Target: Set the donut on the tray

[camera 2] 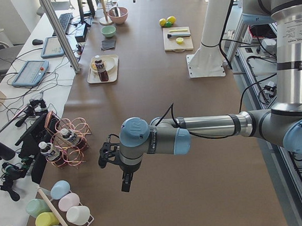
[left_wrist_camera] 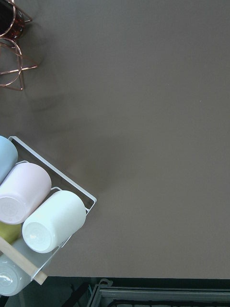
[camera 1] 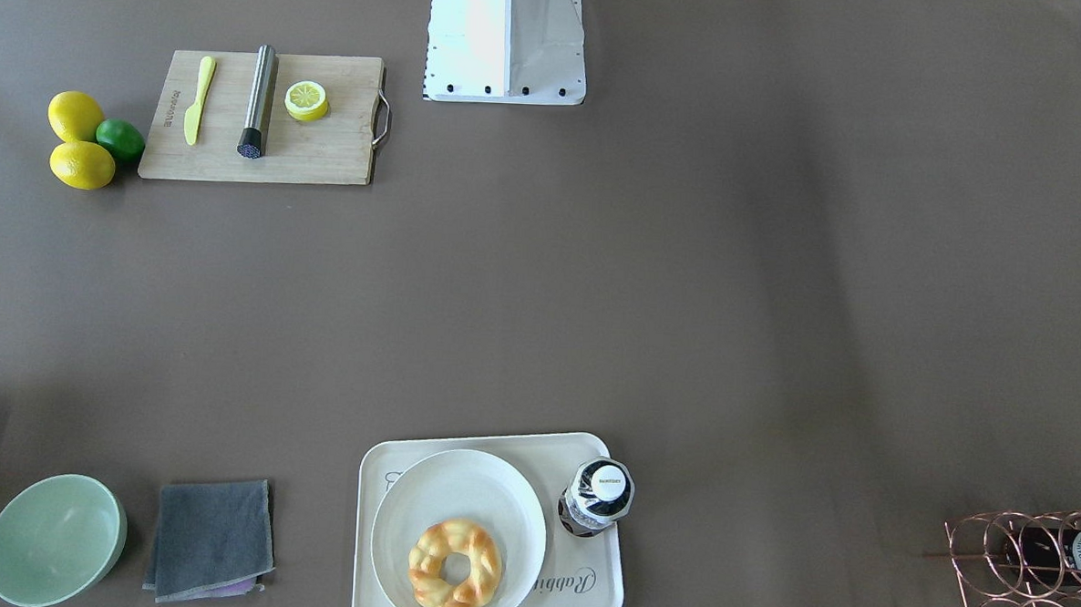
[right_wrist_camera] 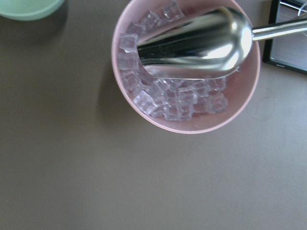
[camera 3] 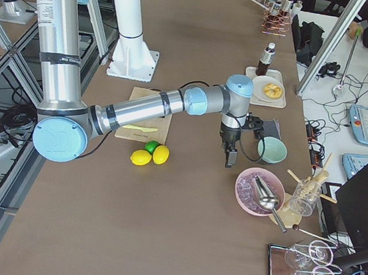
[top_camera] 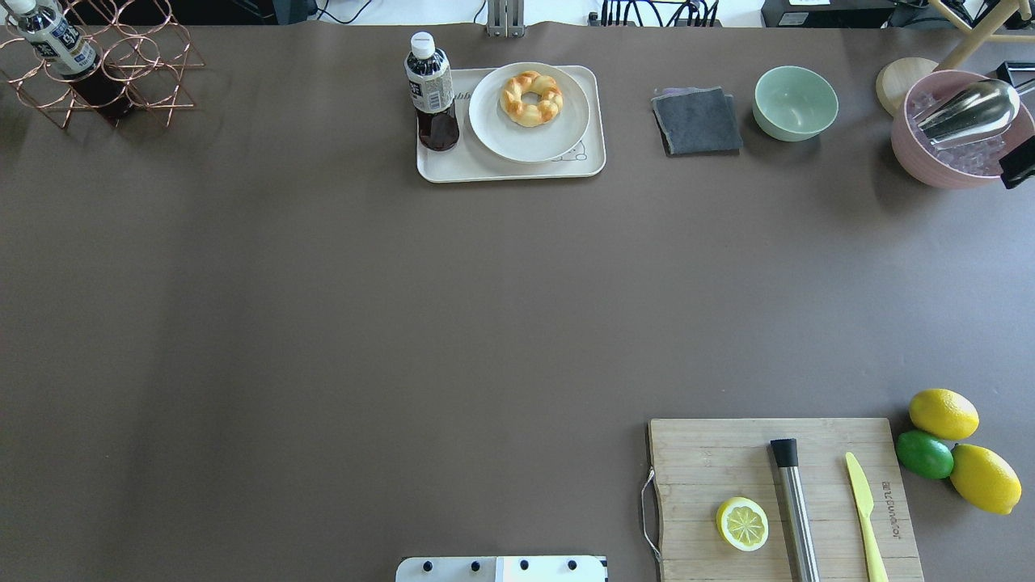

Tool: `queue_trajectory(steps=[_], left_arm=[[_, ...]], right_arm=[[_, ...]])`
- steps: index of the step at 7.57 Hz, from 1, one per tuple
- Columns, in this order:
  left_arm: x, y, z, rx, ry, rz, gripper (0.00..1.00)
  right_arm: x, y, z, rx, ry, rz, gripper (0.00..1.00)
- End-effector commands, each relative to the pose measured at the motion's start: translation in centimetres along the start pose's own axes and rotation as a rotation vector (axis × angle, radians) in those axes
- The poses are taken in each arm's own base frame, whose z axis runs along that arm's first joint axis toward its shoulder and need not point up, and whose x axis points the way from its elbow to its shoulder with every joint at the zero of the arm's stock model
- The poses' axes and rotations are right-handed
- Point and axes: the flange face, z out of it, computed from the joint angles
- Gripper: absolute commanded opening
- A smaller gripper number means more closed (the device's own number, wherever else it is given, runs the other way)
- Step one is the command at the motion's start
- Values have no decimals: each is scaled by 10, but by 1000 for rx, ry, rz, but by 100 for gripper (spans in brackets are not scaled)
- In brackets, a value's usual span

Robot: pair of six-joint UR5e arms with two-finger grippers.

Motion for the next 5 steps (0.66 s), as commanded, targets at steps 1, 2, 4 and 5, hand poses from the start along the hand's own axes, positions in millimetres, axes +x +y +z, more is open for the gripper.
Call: queue_trajectory(steps=[1, 2, 4, 5], left_arm=[[-13, 2, 8, -19, -21, -29, 98], [-17, 3, 13, -26, -19, -48, 98], [-18, 3, 14, -29, -19, -53, 98], [-17, 2, 13, -32, -11, -58, 98]], right_arm=[[113, 29, 6, -119, -41, -51, 100], [154, 47, 5, -115, -170, 58, 100], [197, 80, 12, -108, -206, 77, 100], [208, 89, 8, -99, -206, 105, 100]])
